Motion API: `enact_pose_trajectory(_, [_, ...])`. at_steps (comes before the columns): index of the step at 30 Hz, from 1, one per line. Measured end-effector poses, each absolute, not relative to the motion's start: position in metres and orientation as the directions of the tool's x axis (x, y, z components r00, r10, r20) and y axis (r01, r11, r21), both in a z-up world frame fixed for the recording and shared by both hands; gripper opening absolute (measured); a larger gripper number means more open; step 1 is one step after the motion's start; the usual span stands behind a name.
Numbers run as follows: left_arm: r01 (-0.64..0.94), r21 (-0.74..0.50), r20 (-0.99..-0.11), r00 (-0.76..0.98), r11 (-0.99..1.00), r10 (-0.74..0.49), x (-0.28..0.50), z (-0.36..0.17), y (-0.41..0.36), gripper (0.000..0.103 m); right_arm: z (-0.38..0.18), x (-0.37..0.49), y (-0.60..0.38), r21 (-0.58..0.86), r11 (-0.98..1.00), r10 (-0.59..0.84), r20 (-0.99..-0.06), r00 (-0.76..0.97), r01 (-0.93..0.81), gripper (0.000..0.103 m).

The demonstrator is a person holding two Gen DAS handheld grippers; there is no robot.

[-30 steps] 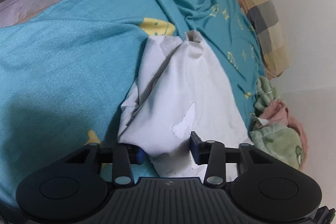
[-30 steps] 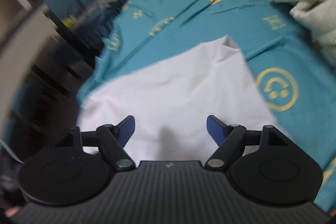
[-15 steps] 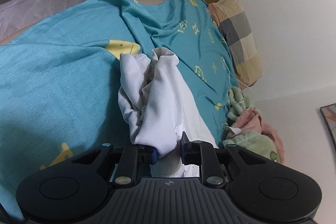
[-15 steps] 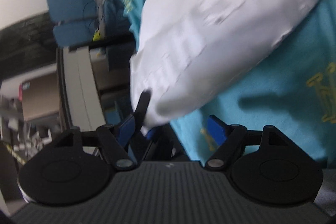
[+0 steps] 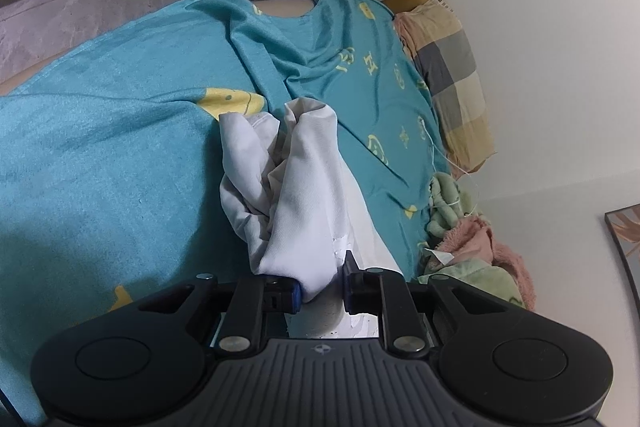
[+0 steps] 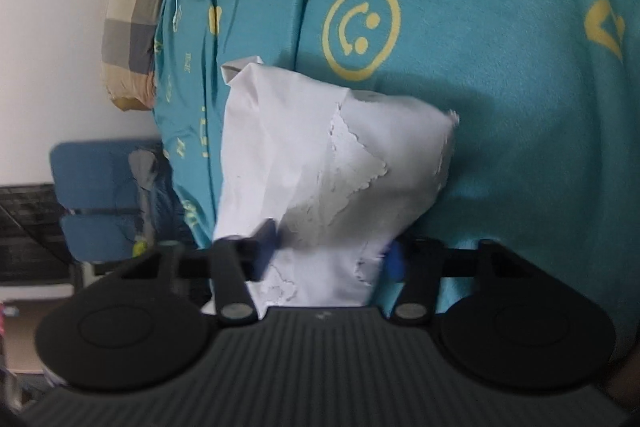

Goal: Fold clothes

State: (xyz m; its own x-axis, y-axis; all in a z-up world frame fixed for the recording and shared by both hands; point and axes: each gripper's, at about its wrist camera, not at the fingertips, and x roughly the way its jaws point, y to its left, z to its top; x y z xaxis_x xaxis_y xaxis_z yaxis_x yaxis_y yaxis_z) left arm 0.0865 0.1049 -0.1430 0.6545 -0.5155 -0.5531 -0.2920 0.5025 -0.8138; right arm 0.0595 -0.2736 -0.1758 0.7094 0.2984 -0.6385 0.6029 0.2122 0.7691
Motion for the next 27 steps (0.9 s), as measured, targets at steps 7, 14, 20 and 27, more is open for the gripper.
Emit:
enact_pose_trajectory(7, [-0.284, -0.808, -0.557, 0.655, 0.516, -0.511, 0.086, -0.137, 0.104, 0.019, -0.157, 0.065, -0.275, 0.789, 0.316, 0.261, -0.606, 0.751, 0.527, 0.02])
enact_pose_trajectory(14, [-0.249, -0.828, -0.523, 0.666, 0.503, -0.532, 0.064, -0.1, 0.106, 0.018, -0.114, 0.032, -0.278, 0.849, 0.303, 0.256, -0.509, 0.822, 0.432, 0.018])
enact_pose_trajectory(20, [-0.154, -0.836, -0.475, 0.684, 0.527, -0.554, 0.061, -0.036, 0.072, 0.018, -0.065, 0.013, -0.304, 0.897, 0.27, 0.235, -0.414, 0.879, 0.35, 0.018])
enact_pose_trajectory(27, [0.037, -0.806, -0.431, 0.649, 0.591, -0.627, 0.129, 0.05, -0.056, 0.018, 0.018, 0.036, -0.407, 0.911, 0.298, 0.133, -0.336, 0.932, 0.286, 0.017])
